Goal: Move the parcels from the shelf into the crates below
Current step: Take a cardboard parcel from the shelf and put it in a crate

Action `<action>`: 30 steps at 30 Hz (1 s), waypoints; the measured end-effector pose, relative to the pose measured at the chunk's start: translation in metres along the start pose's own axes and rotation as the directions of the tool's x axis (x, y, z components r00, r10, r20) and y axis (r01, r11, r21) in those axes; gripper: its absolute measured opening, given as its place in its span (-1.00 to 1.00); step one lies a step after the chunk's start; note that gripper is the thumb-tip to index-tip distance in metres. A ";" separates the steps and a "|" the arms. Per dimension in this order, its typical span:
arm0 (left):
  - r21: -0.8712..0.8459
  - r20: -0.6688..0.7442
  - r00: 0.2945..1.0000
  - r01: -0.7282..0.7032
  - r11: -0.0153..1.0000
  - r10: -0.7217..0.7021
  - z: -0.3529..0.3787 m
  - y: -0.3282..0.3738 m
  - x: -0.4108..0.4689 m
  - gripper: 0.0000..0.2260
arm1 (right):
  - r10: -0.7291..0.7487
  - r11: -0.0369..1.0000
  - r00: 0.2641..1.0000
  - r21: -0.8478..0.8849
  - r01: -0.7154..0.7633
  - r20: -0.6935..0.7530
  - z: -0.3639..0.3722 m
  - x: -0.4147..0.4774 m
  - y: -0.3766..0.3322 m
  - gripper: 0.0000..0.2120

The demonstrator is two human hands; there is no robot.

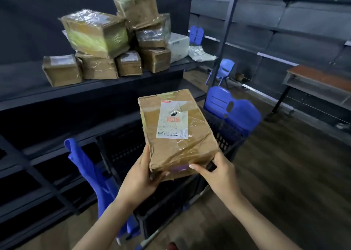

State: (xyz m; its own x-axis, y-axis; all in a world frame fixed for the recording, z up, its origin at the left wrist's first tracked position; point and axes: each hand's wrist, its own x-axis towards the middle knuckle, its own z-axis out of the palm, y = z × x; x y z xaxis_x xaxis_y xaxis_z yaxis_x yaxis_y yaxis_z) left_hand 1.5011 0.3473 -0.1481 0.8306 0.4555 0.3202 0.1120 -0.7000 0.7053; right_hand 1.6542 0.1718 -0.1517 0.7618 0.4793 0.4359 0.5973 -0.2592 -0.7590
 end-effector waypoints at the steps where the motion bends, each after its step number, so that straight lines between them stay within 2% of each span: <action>1: 0.005 -0.019 1.000 0.020 1.000 -0.020 0.004 -0.003 0.008 -0.16 | -0.018 1.000 1.000 0.000 0.018 0.020 0.004 0.011 0.009 -0.42; 7: 0.007 -0.105 0.986 0.130 0.991 -0.129 0.025 -0.024 0.058 -0.14 | -0.101 0.995 0.986 0.019 0.099 0.135 0.030 0.081 0.048 -0.37; 11: 0.024 -0.149 0.976 0.167 0.986 -0.162 0.033 -0.028 0.087 -0.12 | -0.113 0.990 0.970 0.108 0.091 0.216 0.042 0.122 0.063 -0.32; 17: 0.042 -0.213 0.950 0.244 0.969 -0.230 0.034 -0.026 0.118 -0.13 | -0.159 0.972 0.935 0.218 0.091 0.318 0.054 0.167 0.076 -0.36; 19: 0.040 -0.227 0.942 0.263 0.964 -0.248 0.035 -0.028 0.126 -0.15 | -0.169 0.951 0.898 0.307 0.040 0.406 0.056 0.182 0.078 -0.38; 22: 0.064 -0.260 0.929 0.289 0.955 -0.264 0.036 -0.033 0.131 -0.15 | -0.174 0.890 0.766 0.431 -0.146 0.619 0.054 0.202 0.076 -0.36; 26: 0.073 -0.277 0.913 0.331 0.941 -0.300 0.041 -0.037 0.132 -0.11 | -0.078 0.852 0.664 0.396 -0.342 0.743 0.053 0.229 0.073 -0.24; 28: 0.089 -0.272 0.908 0.353 0.931 -0.318 0.044 -0.041 0.132 -0.06 | -0.034 0.868 0.608 0.325 -0.375 0.793 0.056 0.242 0.071 -0.36; 30: 0.098 -0.280 0.888 0.403 0.910 -0.364 0.046 -0.039 0.136 -0.03 | -0.031 0.890 0.597 0.294 -0.348 0.802 0.060 0.249 0.072 -0.55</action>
State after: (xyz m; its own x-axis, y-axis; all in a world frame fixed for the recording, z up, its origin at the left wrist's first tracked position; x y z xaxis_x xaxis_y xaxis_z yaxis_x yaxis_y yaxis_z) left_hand 1.6344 0.4114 -0.1615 0.5444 0.8133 0.2051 0.4904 -0.5070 0.7089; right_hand 1.8717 0.3232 -0.1268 0.2352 0.9664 -0.1040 0.1929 -0.1513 -0.9695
